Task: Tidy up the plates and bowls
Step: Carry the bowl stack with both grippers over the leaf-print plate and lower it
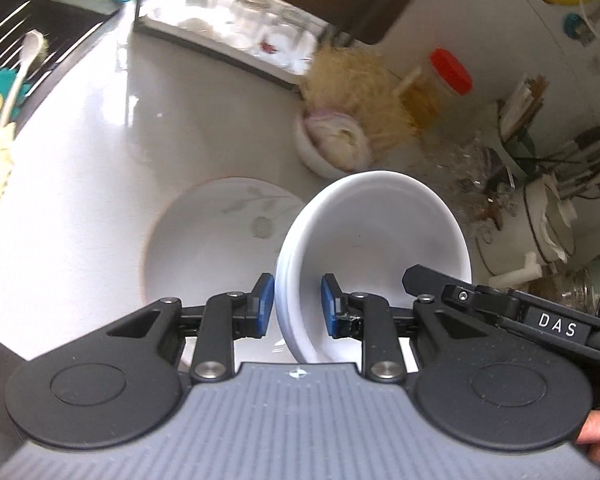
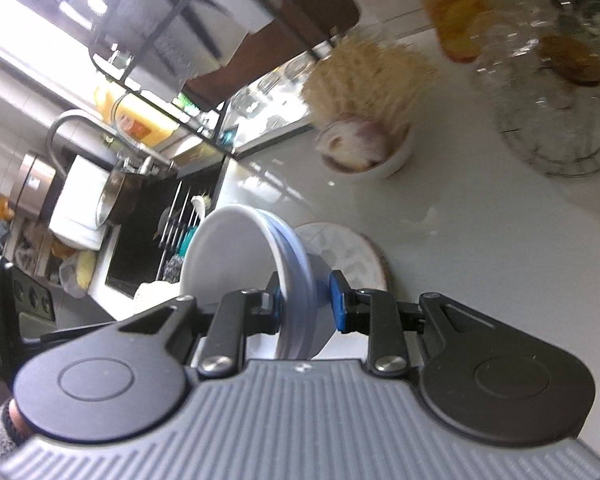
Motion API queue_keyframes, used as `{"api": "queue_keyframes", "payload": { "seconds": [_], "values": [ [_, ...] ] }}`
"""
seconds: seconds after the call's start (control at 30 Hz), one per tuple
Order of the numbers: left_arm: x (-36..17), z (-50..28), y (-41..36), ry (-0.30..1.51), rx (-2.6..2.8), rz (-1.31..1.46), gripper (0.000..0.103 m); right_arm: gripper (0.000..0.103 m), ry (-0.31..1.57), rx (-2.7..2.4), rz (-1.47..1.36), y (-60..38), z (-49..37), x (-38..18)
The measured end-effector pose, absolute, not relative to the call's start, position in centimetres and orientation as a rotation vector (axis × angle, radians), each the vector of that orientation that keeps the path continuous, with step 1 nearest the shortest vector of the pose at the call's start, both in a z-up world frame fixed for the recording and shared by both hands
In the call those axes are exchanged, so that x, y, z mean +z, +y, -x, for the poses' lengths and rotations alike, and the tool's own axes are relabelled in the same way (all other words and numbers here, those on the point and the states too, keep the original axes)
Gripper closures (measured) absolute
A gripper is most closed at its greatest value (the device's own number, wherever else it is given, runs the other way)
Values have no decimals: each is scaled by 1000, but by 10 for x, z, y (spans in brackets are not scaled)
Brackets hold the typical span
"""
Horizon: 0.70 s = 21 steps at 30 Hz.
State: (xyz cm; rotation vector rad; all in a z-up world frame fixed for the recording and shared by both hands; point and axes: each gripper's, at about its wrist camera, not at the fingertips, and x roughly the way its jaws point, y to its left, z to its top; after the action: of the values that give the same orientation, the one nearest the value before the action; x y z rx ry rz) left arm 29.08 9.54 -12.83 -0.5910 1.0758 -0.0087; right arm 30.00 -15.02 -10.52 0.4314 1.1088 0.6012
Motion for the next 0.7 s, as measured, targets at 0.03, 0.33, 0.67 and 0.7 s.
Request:
{"api": "queue_keyframes", "payload": {
  "seconds": [0.03, 0.33, 0.67, 0.7],
  "values": [
    [-131, -289, 102, 1081, 3, 602, 75, 76, 1119, 606, -430, -147, -300, -107],
    [-159, -284, 138, 1138, 40, 656, 74, 76, 1190, 599, -397, -109, -303, -132],
    [-196, -292, 153, 1203, 33, 634, 74, 76, 1251, 553, -377, -91, -309, -164],
    [-198, -292, 154, 1204, 33, 629, 74, 76, 1252, 553, -370, -89, -309, -165]
  ]
}}
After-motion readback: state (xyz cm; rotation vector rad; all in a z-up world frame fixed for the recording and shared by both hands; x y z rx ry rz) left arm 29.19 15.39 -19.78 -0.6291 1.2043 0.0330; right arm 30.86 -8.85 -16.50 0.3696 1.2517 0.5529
